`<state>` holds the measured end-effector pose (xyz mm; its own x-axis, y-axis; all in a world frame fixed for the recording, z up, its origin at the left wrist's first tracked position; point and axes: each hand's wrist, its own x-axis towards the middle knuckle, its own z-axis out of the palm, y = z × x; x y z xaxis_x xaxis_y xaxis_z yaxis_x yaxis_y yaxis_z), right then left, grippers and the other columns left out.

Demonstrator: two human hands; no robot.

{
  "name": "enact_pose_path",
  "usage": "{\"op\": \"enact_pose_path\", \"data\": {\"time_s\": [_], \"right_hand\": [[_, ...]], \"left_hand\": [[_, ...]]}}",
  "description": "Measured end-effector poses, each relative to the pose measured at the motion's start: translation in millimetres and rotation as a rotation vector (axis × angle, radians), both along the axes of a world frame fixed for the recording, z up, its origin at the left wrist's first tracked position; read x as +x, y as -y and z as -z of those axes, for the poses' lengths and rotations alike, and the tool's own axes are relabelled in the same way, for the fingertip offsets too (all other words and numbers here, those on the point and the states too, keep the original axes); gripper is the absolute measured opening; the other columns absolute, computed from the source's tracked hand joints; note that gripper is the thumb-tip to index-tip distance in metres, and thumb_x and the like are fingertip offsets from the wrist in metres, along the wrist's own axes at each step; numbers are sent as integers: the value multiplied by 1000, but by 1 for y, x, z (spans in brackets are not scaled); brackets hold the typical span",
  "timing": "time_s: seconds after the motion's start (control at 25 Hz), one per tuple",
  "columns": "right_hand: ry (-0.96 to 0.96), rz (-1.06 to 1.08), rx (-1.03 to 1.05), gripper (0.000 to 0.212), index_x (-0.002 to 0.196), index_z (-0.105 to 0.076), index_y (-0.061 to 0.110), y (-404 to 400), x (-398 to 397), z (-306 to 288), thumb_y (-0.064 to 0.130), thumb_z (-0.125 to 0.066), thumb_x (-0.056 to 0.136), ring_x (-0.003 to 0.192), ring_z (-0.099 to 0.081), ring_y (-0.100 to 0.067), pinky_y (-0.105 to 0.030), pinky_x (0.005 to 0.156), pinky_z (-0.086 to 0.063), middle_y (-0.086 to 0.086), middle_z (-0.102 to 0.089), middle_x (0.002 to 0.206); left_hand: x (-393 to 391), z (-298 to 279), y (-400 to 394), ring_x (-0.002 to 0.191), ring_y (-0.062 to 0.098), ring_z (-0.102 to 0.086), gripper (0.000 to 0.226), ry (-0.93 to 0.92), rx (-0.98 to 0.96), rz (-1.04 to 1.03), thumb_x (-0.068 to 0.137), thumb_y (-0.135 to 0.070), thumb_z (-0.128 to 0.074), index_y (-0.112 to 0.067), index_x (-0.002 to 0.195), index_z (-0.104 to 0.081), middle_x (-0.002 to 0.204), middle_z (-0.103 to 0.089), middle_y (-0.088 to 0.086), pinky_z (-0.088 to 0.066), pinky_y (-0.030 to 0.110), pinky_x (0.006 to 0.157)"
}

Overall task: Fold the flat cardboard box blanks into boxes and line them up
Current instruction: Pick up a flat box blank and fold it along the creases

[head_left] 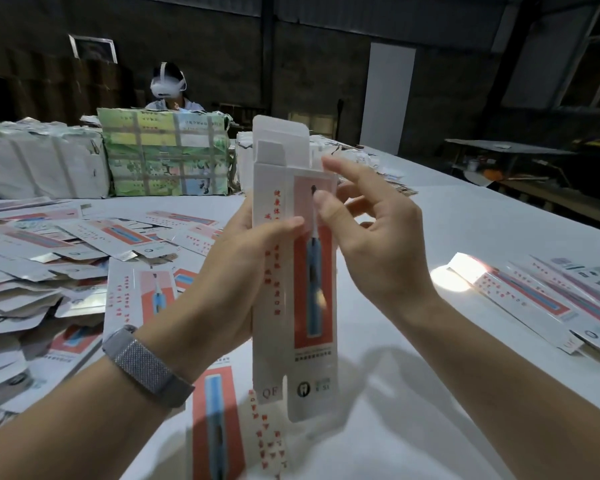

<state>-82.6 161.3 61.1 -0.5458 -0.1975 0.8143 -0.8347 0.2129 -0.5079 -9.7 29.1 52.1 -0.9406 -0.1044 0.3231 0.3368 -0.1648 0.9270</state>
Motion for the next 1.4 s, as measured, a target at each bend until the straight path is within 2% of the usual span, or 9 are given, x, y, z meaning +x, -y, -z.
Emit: {"op": "enact_pose_path", "data": {"time_s": [0.12, 0.24, 0.44, 0.56, 0.64, 0.84, 1.0, 1.24, 1.4], "right_hand": [[-86, 92, 99, 40, 129, -65, 23, 0, -2, 3, 38, -62, 92, 87, -57, -4, -10, 64, -50, 7, -57, 98], [-37, 84, 105, 27, 111, -70, 29, 0, -1, 3, 44, -66, 89, 86, -52, -4, -12, 66, -48, 10, -51, 92], [211, -49, 100, 32, 80, -60, 14, -7, 0, -14, 44, -69, 87, 79, -60, -25, -44, 64, -55, -2, -59, 80], [254, -149, 141, 27, 78, -63, 13, -14, 5, -27, 37, -70, 88, 78, -61, -24, -23, 54, -54, -25, -62, 93], [251, -179, 141, 27, 82, -67, 13, -16, 9, -32, 39, -69, 84, 78, -58, -29, -27, 56, -56, -30, -60, 96], [308, -190, 152, 31, 85, -67, 10, -13, 17, -34, 41, -64, 82, 83, -62, -29, -39, 61, -59, -23, -62, 101], [318, -156, 172, 27, 84, -66, 9, -15, 20, -41, 34, -60, 94, 85, -63, -13, -20, 58, -56, -5, -60, 95], [374, -222, 172, 31, 81, -66, 8, -19, 34, -52, 30, -54, 99, 79, -62, -12, -9, 61, -48, -3, -67, 77], [216, -134, 57, 23, 80, -67, 21, -7, 33, -41, 41, -64, 90, 88, -59, -14, -24, 81, -51, -6, -61, 91]], "left_hand": [[3, -2, -3, 79, 20, -76, 38, 46, 110, 156, 94, -31, -56, -20, 131, -60, 94, -77, 4, -59, 30, 59], [4, 0, -3, 82, 23, -76, 58, 69, 44, 156, 101, -63, -25, -28, 123, -66, 99, -78, 2, -60, 32, 62], [7, -2, -9, 67, 22, -73, 71, 106, -89, 144, 91, -67, -18, -24, 112, -70, 86, -76, 8, -58, 29, 58], [6, -3, -8, 69, 21, -72, 76, 106, -137, 152, 97, -64, -13, -15, 116, -68, 92, -74, 10, -59, 29, 61], [6, -3, -8, 72, 22, -71, 78, 100, -147, 169, 94, -66, -14, -13, 118, -67, 100, -73, 12, -60, 31, 65], [6, 0, -8, 69, 22, -70, 76, 100, -124, 182, 89, -67, -20, -13, 108, -69, 88, -74, 9, -59, 29, 63], [6, -2, -10, 69, 23, -72, 73, 85, -113, 179, 87, -70, -23, -19, 98, -74, 86, -75, 6, -59, 28, 62], [7, -1, -15, 70, 26, -69, 83, 87, -104, 204, 80, -79, -30, -9, 109, -64, 87, -69, 11, -59, 36, 68], [9, 0, -14, 66, 20, -67, 110, 52, -131, 165, 60, -90, -52, -1, 124, -50, 79, -67, 10, -57, 29, 64]]}}
